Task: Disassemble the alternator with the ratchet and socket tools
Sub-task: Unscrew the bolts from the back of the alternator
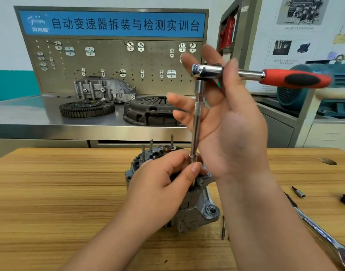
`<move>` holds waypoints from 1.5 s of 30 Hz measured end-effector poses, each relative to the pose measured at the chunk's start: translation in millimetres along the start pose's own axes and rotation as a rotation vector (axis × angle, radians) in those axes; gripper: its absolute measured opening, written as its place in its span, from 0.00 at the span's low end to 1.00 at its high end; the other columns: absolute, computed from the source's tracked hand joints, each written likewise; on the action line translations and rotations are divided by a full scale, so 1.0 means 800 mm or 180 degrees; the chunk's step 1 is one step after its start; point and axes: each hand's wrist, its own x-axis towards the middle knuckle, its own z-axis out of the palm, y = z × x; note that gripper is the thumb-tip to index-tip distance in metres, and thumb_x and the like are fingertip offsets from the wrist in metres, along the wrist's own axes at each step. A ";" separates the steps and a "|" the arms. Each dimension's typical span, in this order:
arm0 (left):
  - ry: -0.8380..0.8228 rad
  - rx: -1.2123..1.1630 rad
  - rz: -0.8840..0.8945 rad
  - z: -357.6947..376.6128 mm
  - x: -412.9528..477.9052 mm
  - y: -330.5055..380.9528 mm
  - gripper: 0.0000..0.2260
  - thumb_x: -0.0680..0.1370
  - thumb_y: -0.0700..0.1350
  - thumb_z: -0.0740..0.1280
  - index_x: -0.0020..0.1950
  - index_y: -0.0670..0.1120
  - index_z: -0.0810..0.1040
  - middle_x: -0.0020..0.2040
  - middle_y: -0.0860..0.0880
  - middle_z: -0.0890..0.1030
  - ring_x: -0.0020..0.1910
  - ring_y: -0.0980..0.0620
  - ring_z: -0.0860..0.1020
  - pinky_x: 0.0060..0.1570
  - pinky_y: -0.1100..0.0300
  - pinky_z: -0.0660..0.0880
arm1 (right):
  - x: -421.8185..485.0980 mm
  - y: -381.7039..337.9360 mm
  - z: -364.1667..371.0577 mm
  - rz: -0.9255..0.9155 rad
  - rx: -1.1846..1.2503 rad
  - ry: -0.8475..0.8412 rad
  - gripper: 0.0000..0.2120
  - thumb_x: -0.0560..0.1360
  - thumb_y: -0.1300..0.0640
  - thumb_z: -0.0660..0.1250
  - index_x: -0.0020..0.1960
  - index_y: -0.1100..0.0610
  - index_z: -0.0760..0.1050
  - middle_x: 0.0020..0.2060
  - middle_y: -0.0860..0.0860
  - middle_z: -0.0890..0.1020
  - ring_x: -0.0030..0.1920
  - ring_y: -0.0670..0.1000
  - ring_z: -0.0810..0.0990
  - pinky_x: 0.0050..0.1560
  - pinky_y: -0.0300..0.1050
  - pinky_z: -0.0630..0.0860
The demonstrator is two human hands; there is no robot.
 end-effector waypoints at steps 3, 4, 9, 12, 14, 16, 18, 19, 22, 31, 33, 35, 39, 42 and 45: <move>0.0005 -0.0006 -0.0083 0.001 0.001 0.002 0.11 0.74 0.56 0.61 0.49 0.56 0.80 0.41 0.61 0.84 0.43 0.57 0.81 0.45 0.48 0.78 | 0.000 0.001 0.001 0.0072 0.0027 0.0013 0.15 0.82 0.47 0.51 0.59 0.50 0.74 0.50 0.50 0.85 0.37 0.51 0.83 0.35 0.41 0.76; 0.0016 -0.0040 -0.0123 0.002 0.002 0.002 0.11 0.74 0.57 0.62 0.48 0.55 0.81 0.41 0.61 0.84 0.43 0.58 0.81 0.46 0.47 0.78 | -0.001 0.001 0.002 -0.0056 -0.0041 0.0033 0.13 0.82 0.49 0.54 0.58 0.49 0.75 0.50 0.50 0.84 0.39 0.51 0.83 0.36 0.41 0.76; 0.0109 -0.0168 -0.0278 0.002 0.003 0.005 0.10 0.70 0.56 0.66 0.45 0.53 0.82 0.39 0.60 0.84 0.42 0.61 0.81 0.47 0.49 0.79 | -0.002 0.000 0.004 -0.0841 -0.0711 0.0138 0.12 0.76 0.59 0.63 0.58 0.50 0.77 0.54 0.45 0.82 0.49 0.49 0.82 0.41 0.42 0.76; 0.0093 -0.0101 -0.0224 0.002 0.002 0.003 0.08 0.73 0.55 0.67 0.46 0.53 0.81 0.38 0.59 0.84 0.40 0.57 0.81 0.44 0.47 0.78 | -0.003 0.002 0.006 -0.0609 -0.0424 0.0052 0.12 0.78 0.56 0.60 0.60 0.48 0.76 0.61 0.50 0.80 0.46 0.51 0.83 0.39 0.41 0.77; 0.0059 -0.0043 -0.0104 0.001 0.001 0.002 0.07 0.76 0.56 0.66 0.46 0.54 0.80 0.37 0.58 0.83 0.38 0.55 0.80 0.42 0.46 0.78 | -0.002 0.002 0.004 -0.0325 -0.0146 0.0016 0.12 0.82 0.51 0.55 0.60 0.48 0.74 0.59 0.49 0.81 0.42 0.51 0.84 0.38 0.40 0.77; -0.0007 0.0034 0.0002 0.000 0.000 0.003 0.08 0.75 0.57 0.63 0.48 0.56 0.78 0.35 0.58 0.82 0.37 0.54 0.79 0.42 0.48 0.77 | 0.000 -0.001 0.001 -0.0012 0.0076 0.0014 0.17 0.83 0.47 0.49 0.62 0.51 0.72 0.52 0.49 0.84 0.37 0.51 0.84 0.36 0.40 0.78; -0.0057 0.0123 0.0057 0.000 0.000 0.003 0.09 0.74 0.58 0.60 0.49 0.58 0.77 0.34 0.59 0.80 0.36 0.55 0.78 0.44 0.51 0.75 | 0.001 -0.002 -0.001 0.0185 0.0125 0.0006 0.22 0.83 0.44 0.46 0.63 0.55 0.71 0.46 0.51 0.86 0.35 0.51 0.83 0.33 0.40 0.77; -0.0066 0.0148 0.0049 0.000 0.000 0.003 0.09 0.74 0.58 0.60 0.49 0.59 0.77 0.34 0.58 0.80 0.36 0.55 0.78 0.44 0.52 0.75 | 0.001 -0.002 -0.001 0.0191 0.0076 0.0020 0.22 0.83 0.44 0.47 0.62 0.56 0.72 0.45 0.51 0.86 0.35 0.51 0.83 0.32 0.39 0.77; -0.0060 0.0052 -0.0095 0.000 0.002 0.002 0.11 0.73 0.58 0.61 0.49 0.56 0.79 0.39 0.58 0.83 0.40 0.53 0.81 0.45 0.48 0.78 | -0.002 0.000 0.003 -0.0286 -0.0422 0.0094 0.13 0.81 0.49 0.56 0.58 0.53 0.75 0.49 0.50 0.85 0.40 0.50 0.83 0.34 0.39 0.77; 0.0031 0.0010 -0.0010 0.000 0.000 0.001 0.09 0.75 0.57 0.63 0.46 0.55 0.81 0.34 0.63 0.81 0.36 0.62 0.78 0.37 0.59 0.73 | 0.000 -0.002 0.002 -0.0218 -0.0185 -0.0006 0.16 0.83 0.48 0.50 0.61 0.50 0.73 0.52 0.49 0.83 0.38 0.51 0.83 0.35 0.40 0.77; -0.0010 0.0040 0.0039 0.000 -0.001 0.002 0.09 0.75 0.56 0.62 0.48 0.57 0.80 0.35 0.65 0.80 0.37 0.65 0.78 0.37 0.61 0.71 | 0.002 -0.003 0.000 0.0087 -0.0046 0.0047 0.20 0.83 0.45 0.47 0.63 0.53 0.72 0.49 0.50 0.85 0.38 0.52 0.83 0.33 0.40 0.77; -0.0013 0.0072 0.0021 0.000 -0.001 0.001 0.07 0.77 0.54 0.63 0.49 0.57 0.80 0.38 0.66 0.82 0.38 0.63 0.79 0.38 0.59 0.74 | 0.001 -0.001 -0.001 0.0050 -0.0203 0.0161 0.20 0.82 0.44 0.49 0.63 0.53 0.73 0.51 0.51 0.85 0.40 0.51 0.84 0.32 0.40 0.77; 0.0093 -0.0048 -0.0147 0.004 0.001 0.001 0.05 0.76 0.52 0.66 0.48 0.55 0.81 0.41 0.66 0.83 0.42 0.64 0.81 0.45 0.53 0.79 | -0.003 0.002 0.002 -0.0757 -0.1066 0.0228 0.13 0.79 0.52 0.58 0.62 0.48 0.75 0.60 0.49 0.81 0.53 0.49 0.82 0.37 0.39 0.77; 0.0147 -0.0068 -0.0206 0.004 0.001 0.002 0.09 0.72 0.57 0.64 0.48 0.57 0.81 0.41 0.65 0.83 0.43 0.64 0.81 0.47 0.50 0.79 | -0.003 0.002 0.002 -0.0982 -0.1196 0.0068 0.13 0.79 0.56 0.59 0.62 0.45 0.72 0.61 0.49 0.79 0.56 0.50 0.80 0.40 0.40 0.78; 0.0144 0.0029 -0.0085 0.003 0.000 0.001 0.10 0.72 0.58 0.62 0.48 0.57 0.79 0.39 0.65 0.82 0.40 0.62 0.80 0.42 0.50 0.78 | -0.001 0.001 0.002 -0.0480 -0.0615 -0.0048 0.13 0.80 0.52 0.56 0.62 0.45 0.73 0.63 0.51 0.79 0.51 0.51 0.82 0.36 0.42 0.78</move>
